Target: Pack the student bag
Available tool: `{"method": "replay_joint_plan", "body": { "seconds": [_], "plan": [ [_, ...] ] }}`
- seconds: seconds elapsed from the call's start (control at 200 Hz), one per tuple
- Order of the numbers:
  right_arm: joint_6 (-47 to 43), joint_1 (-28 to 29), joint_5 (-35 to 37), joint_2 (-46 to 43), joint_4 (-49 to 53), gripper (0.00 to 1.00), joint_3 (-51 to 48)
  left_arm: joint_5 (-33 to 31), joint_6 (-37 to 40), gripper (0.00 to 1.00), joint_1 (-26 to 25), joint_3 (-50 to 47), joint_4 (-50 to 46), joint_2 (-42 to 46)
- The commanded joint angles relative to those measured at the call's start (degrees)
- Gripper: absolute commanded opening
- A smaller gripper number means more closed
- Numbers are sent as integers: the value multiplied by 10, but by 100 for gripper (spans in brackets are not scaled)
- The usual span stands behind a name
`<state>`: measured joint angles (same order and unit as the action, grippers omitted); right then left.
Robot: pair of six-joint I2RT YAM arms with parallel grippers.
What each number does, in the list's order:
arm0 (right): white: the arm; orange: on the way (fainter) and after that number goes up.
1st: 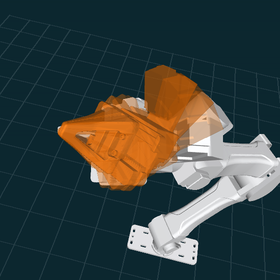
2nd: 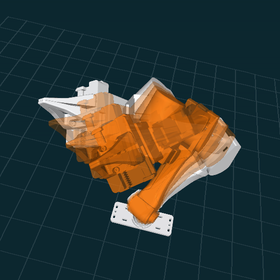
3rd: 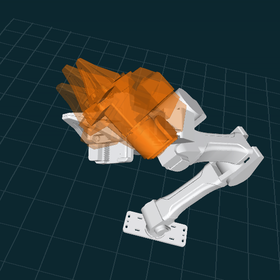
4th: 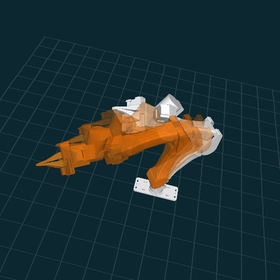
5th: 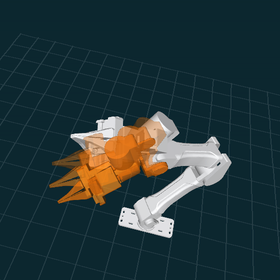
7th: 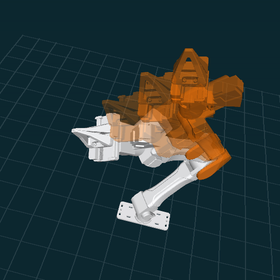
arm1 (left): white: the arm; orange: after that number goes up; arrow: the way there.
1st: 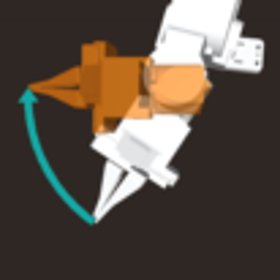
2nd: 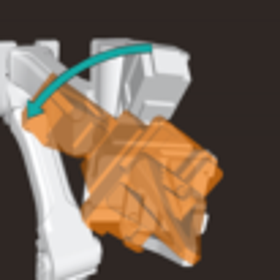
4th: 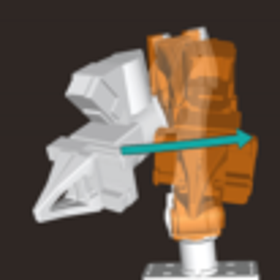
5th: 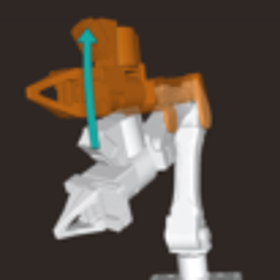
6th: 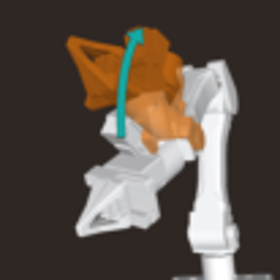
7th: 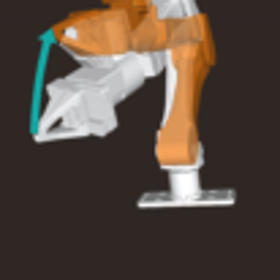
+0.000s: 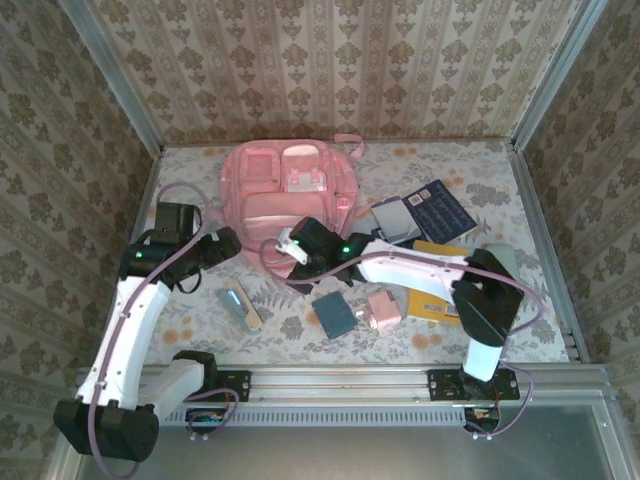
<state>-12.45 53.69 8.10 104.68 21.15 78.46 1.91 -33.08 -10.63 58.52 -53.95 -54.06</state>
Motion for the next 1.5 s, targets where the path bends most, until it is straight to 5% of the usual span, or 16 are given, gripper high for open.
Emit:
{"method": "replay_joint_plan", "body": {
  "seconds": [0.0,0.315,0.675,0.745,0.975,1.12,1.495],
  "plan": [
    [-54,-12,-22,69,42,89,97,-30,-8,100,4,-20,11,34],
    [-31,-28,-44,229,129,84,266,-64,13,100,-9,-62,29,101],
    [-5,-29,-99,284,144,75,290,-48,7,100,-10,-73,32,103],
    [-3,-33,-106,290,149,67,292,-42,4,100,-10,-74,34,100],
    [-5,-46,-118,269,145,18,269,-40,1,100,-10,-76,37,96],
    [-7,-66,-119,215,110,1,220,-31,0,100,-10,-74,41,85],
    [1,-105,-180,65,-31,0,52,4,-11,100,-11,-62,47,44]
  ]
}}
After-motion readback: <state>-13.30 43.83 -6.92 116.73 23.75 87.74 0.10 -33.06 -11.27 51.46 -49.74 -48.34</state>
